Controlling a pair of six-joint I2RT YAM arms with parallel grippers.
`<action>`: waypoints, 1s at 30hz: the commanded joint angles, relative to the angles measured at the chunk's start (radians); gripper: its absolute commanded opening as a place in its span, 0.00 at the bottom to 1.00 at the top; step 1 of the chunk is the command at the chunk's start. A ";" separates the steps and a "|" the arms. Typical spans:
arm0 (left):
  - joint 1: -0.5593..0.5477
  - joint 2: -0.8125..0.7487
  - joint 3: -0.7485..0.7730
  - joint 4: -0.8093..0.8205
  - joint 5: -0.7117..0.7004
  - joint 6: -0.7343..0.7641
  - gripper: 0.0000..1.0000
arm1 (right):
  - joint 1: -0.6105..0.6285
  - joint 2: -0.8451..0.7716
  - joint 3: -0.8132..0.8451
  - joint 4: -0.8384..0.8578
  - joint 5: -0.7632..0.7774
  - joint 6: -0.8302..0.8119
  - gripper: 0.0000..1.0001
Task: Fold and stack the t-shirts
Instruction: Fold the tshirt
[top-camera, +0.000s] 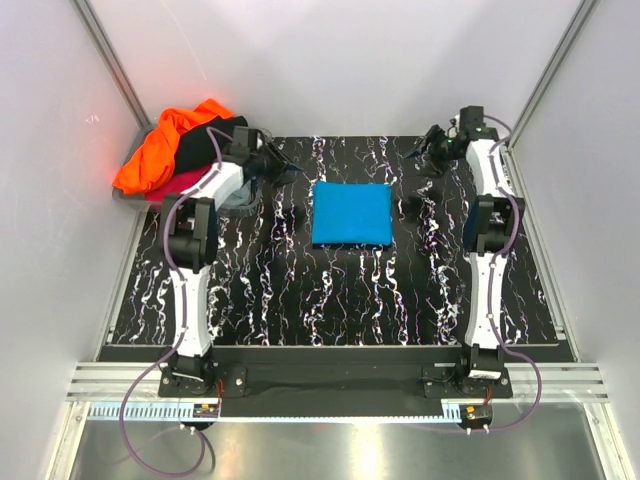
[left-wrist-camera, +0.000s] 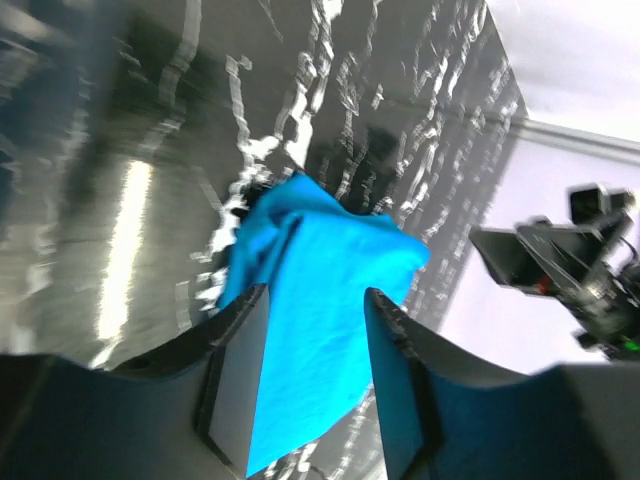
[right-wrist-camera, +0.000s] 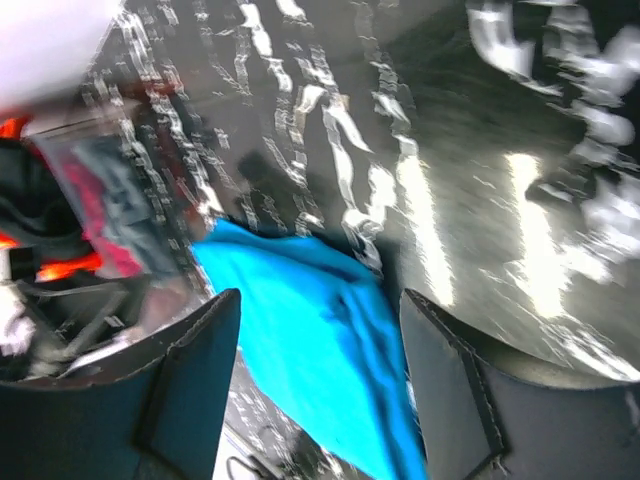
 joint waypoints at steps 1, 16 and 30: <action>0.008 -0.154 0.013 -0.069 -0.059 0.166 0.48 | -0.008 -0.151 -0.008 -0.175 0.067 -0.144 0.72; -0.143 -0.164 -0.366 0.689 0.115 0.044 0.38 | 0.111 -0.406 -0.885 0.859 -0.244 0.333 0.30; -0.094 0.223 -0.156 0.873 0.022 -0.163 0.38 | 0.099 -0.048 -0.725 1.158 -0.211 0.549 0.27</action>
